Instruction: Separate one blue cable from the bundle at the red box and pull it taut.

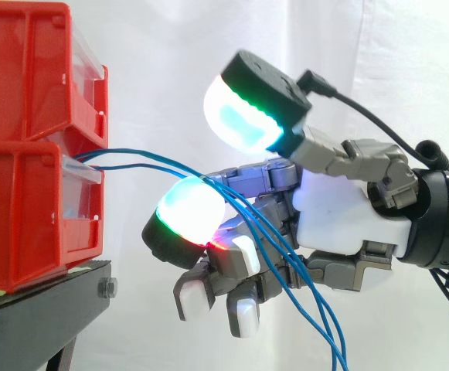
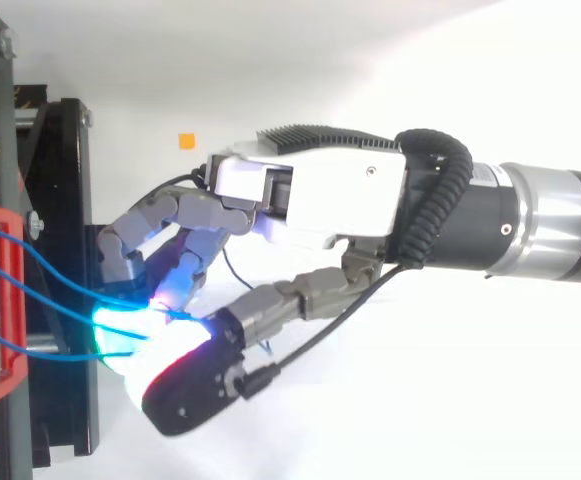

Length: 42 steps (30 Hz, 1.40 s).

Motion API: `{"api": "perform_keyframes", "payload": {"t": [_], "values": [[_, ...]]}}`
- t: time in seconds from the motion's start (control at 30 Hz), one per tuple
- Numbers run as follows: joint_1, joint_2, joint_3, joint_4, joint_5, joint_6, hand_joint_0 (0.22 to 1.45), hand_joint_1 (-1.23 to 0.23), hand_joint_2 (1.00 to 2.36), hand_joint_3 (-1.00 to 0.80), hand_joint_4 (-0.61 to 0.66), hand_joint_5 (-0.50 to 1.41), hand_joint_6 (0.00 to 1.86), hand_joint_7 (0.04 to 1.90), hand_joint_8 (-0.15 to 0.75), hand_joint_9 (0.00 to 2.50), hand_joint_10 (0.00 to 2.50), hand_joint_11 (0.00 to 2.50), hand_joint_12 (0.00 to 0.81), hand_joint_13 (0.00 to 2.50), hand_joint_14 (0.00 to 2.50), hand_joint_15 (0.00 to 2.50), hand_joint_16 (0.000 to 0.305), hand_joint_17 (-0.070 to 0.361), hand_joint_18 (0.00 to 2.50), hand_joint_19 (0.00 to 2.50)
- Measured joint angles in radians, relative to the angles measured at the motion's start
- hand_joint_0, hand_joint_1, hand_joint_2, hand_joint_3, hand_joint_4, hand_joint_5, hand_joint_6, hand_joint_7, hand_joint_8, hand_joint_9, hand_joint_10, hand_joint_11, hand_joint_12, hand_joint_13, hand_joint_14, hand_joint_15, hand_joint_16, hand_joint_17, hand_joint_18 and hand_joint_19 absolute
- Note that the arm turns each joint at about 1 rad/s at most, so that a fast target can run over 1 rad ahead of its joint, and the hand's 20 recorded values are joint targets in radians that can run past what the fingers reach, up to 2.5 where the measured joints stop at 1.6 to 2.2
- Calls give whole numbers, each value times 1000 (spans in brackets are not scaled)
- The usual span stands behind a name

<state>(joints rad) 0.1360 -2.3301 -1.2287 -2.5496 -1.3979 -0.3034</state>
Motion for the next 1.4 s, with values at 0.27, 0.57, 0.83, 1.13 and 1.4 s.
{"api": "perform_keyframes", "payload": {"t": [0.27,0.57,0.83,1.13,1.4], "values": [[3,0,5,4,11,-13,604,-773,1018,-138,305,-181,898,1175,419,1017,11,1014,422,854,19,640,55,123,901,737],[6,0,6,4,14,-19,798,-958,1000,-500,254,-174,921,1141,394,1110,14,1115,388,975,22,764,50,113,957,695],[10,0,6,-14,12,-44,538,-930,1000,-500,254,-158,909,1113,383,1129,14,1129,399,939,22,781,52,116,924,703],[13,0,6,-24,13,-52,549,-407,1000,-500,247,-147,848,1047,387,1176,14,1079,399,931,22,760,51,114,899,758],[15,0,6,-30,13,-52,517,-419,1000,-500,224,-211,862,960,340,1047,203,1428,425,947,21,857,54,122,862,743]]}}
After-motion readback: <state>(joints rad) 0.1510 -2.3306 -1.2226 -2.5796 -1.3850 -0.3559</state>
